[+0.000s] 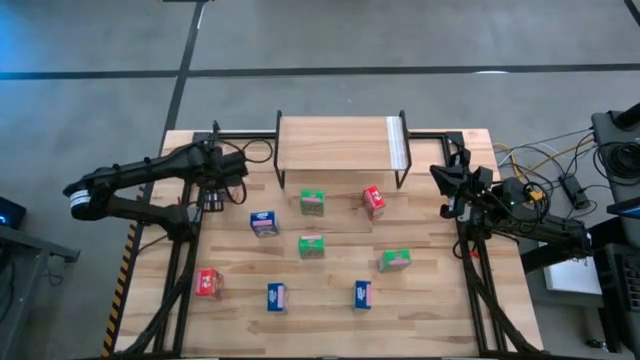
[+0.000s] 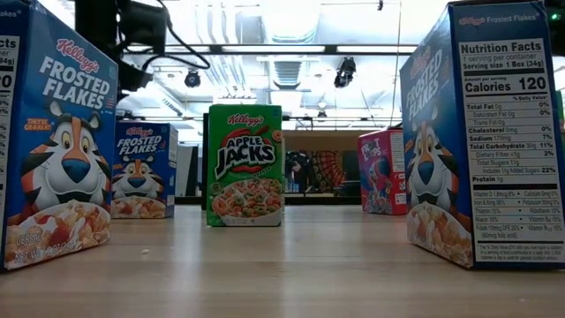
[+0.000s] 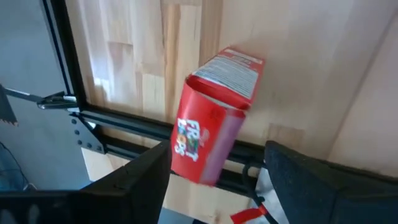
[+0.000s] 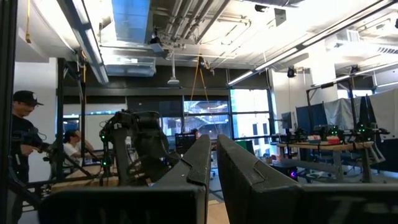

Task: Stack cereal on shelf
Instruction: Put the top left red cereal box on the shelf

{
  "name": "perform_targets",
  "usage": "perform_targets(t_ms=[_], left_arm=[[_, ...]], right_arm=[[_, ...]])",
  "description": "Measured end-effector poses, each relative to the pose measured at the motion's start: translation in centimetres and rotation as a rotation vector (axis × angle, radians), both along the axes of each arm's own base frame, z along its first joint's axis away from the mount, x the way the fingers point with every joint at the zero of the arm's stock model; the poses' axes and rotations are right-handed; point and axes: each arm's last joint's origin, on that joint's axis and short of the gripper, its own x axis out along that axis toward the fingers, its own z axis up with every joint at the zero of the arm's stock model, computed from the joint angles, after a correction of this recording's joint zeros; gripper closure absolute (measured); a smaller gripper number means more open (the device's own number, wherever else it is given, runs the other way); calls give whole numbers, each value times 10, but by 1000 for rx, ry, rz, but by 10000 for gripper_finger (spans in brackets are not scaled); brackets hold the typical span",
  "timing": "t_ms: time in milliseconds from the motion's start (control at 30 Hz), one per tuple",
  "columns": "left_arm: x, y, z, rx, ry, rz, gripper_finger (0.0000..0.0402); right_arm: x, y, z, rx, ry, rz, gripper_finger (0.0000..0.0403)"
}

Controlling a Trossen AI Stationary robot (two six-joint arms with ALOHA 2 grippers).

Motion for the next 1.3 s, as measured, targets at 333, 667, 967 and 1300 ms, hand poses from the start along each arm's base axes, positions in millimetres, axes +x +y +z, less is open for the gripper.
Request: perform_targets(t_ms=[333,667,967,1300], left_arm=[[1,19,-9,-51,16,8,164],[-2,27,-16,-104,3,12,165],[-1,26,-20,-129,-5,12,185],[-1,27,-20,-125,-11,11,221]], right_arm=[[0,0,0,0,0,0,385],[0,0,0,0,1,0,385],[0,0,0,0,1,0,385],[0,0,0,0,1,0,385]])
